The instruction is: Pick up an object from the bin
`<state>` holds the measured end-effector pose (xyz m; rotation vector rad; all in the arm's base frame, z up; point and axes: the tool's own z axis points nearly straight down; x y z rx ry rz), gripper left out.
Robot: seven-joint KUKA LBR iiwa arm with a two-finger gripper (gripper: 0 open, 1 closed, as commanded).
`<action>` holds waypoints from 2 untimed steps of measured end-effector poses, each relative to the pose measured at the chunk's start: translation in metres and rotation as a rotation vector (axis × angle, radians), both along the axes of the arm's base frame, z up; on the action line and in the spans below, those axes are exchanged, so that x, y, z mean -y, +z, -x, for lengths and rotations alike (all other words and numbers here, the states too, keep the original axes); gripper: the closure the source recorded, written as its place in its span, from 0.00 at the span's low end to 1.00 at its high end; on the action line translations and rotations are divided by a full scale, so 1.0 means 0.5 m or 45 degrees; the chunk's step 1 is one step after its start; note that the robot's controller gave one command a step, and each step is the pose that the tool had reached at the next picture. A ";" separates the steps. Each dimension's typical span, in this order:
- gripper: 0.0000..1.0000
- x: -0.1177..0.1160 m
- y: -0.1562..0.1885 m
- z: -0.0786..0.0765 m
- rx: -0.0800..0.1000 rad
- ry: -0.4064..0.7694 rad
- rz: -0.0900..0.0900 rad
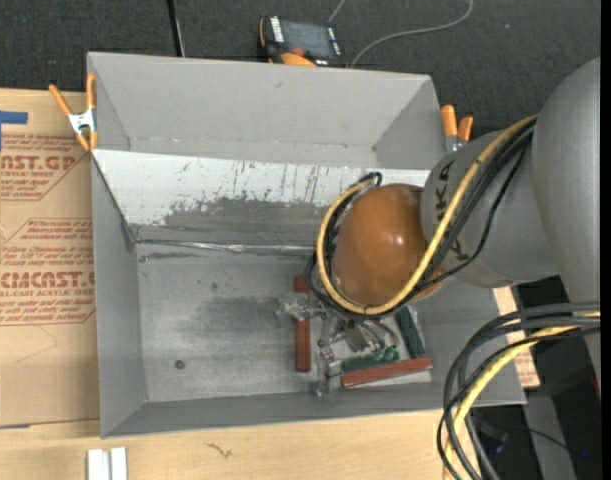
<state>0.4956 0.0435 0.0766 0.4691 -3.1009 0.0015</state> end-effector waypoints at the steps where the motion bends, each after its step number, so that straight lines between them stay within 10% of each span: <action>1: 0.00 0.042 -0.013 -0.087 0.009 0.571 -0.005; 2: 1.00 0.040 -0.013 -0.086 0.009 0.569 -0.008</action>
Offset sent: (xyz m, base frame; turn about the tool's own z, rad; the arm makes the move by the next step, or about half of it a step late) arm 0.0428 -0.0214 -0.0066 -0.4486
